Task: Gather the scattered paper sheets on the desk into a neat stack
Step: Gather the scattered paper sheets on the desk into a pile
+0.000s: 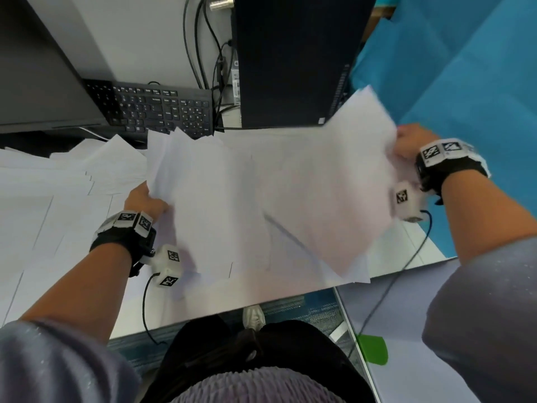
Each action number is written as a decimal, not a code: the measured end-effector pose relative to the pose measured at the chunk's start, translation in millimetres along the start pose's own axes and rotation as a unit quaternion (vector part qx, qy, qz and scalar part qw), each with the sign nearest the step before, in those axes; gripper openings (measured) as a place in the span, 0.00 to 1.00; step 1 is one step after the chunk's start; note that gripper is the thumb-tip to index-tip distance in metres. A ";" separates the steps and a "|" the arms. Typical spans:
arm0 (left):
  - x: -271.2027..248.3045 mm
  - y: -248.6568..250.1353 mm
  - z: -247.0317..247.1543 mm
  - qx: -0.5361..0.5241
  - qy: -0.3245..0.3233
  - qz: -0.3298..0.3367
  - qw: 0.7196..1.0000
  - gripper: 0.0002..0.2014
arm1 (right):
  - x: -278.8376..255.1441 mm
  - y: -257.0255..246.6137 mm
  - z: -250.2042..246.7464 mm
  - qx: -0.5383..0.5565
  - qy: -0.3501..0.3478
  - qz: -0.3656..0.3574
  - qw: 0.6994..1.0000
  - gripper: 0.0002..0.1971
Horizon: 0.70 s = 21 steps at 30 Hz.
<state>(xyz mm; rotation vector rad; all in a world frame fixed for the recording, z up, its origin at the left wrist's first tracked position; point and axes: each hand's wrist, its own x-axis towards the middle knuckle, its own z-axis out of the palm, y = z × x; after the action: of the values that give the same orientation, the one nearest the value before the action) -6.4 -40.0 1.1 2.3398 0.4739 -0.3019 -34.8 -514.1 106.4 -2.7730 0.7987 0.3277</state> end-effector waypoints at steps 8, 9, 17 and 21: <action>3.0 2.9 5.2 0.015 -0.011 -0.007 1.000 0.23 | 8.5 -49.8 98.8 -0.129 -0.150 -0.144 0.970 0.27; 4.2 2.1 5.2 0.016 -0.013 -0.011 1.000 0.23 | 12.5 -55.6 110.3 -0.132 -0.157 -0.147 0.968 0.27; 23.8 -2.8 13.4 0.015 -0.044 -0.043 0.998 0.26 | 42.0 -76.8 138.3 -0.072 -0.161 -0.180 0.968 0.42; 30.2 -6.1 21.6 0.023 -0.058 -0.052 0.997 0.25 | 45.6 -75.0 147.1 -0.095 -0.201 -0.159 0.962 0.53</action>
<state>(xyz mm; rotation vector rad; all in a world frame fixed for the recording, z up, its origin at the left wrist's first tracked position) 16.6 -43.4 -28.4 2.3301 0.5366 -0.5001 21.9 -432.8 -33.2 -2.7970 0.2304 0.9054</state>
